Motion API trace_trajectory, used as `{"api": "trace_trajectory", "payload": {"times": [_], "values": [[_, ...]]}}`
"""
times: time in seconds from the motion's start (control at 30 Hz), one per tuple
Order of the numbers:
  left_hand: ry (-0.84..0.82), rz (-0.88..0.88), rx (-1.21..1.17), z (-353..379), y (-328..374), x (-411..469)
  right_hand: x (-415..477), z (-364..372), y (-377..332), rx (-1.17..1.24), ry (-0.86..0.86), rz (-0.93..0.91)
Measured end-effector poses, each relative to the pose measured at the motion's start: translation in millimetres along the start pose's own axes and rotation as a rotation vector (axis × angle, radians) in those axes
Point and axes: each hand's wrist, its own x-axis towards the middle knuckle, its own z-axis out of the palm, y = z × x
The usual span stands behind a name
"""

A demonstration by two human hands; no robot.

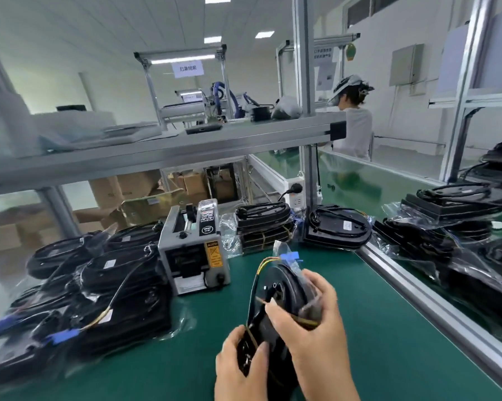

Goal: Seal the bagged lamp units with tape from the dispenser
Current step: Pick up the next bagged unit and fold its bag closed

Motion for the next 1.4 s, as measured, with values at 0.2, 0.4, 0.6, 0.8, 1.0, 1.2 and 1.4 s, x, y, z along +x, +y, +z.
{"api": "trace_trajectory", "payload": {"times": [0.2, 0.4, 0.6, 0.8, 1.0, 1.2, 1.4], "values": [[-0.078, 0.119, 0.113, -58, -10, -15, -28, -3, -5, -0.15, -0.28, -0.054], [-0.098, 0.795, 0.253, -102, 58, 2, -36, -8, -18, -0.297, -0.535, -0.134], [-0.494, 1.014, 0.449, -110, 105, 15, -41, -10, -24, -0.343, -0.629, -0.169], [-0.528, 0.797, 0.264, -106, 114, 24, -45, -10, -29, -0.407, -0.682, -0.183], [-0.473, 0.59, 0.089, -103, 104, 42, -37, -5, -29, -0.379, -0.55, -0.227], [0.061, 0.049, -0.175, -103, 66, 119, -31, 8, -10, -0.245, -0.148, -0.196], [0.114, -0.305, -0.378, -79, 48, 173, -29, 20, -10, -0.138, -0.054, -0.292]]}}
